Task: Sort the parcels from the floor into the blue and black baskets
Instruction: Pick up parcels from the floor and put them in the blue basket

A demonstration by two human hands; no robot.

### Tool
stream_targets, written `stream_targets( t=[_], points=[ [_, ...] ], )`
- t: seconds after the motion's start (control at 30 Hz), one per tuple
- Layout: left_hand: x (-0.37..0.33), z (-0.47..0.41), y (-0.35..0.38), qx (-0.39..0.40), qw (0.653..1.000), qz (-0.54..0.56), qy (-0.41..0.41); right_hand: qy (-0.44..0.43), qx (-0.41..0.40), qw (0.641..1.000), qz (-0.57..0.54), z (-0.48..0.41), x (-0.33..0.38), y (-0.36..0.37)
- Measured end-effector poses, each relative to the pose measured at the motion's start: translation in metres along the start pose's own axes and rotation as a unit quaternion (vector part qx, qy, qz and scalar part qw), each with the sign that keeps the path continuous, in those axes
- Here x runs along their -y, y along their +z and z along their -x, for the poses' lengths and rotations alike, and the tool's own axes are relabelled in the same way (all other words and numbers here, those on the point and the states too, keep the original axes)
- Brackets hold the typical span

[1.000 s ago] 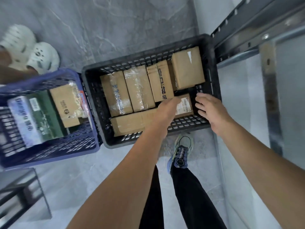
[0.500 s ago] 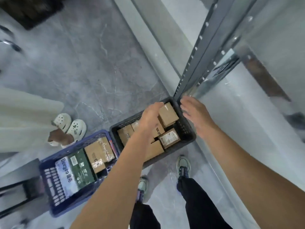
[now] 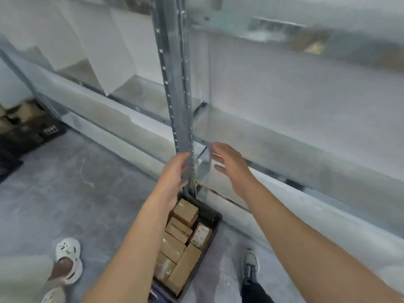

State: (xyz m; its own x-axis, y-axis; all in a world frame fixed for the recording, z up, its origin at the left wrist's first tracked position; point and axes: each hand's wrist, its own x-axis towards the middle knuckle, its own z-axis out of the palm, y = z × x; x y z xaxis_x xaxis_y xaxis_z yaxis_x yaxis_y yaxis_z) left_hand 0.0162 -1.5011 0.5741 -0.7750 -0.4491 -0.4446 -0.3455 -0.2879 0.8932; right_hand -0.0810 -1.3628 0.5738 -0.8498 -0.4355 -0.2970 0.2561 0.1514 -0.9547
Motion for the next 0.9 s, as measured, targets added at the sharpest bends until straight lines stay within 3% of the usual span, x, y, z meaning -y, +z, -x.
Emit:
stream_targets(
  t=[0.43,0.9],
  points=[
    [-0.066,0.104,0.2,0.176,0.98,-0.062,0.073,-0.078,-0.163,0.98,-0.082,0.158,0.065,-0.188],
    [0.018,0.283,0.463,0.414,0.895,-0.155,0.06,-0.102,-0.413,0.896,-0.124,0.383,0.01,-0.419]
  ],
)
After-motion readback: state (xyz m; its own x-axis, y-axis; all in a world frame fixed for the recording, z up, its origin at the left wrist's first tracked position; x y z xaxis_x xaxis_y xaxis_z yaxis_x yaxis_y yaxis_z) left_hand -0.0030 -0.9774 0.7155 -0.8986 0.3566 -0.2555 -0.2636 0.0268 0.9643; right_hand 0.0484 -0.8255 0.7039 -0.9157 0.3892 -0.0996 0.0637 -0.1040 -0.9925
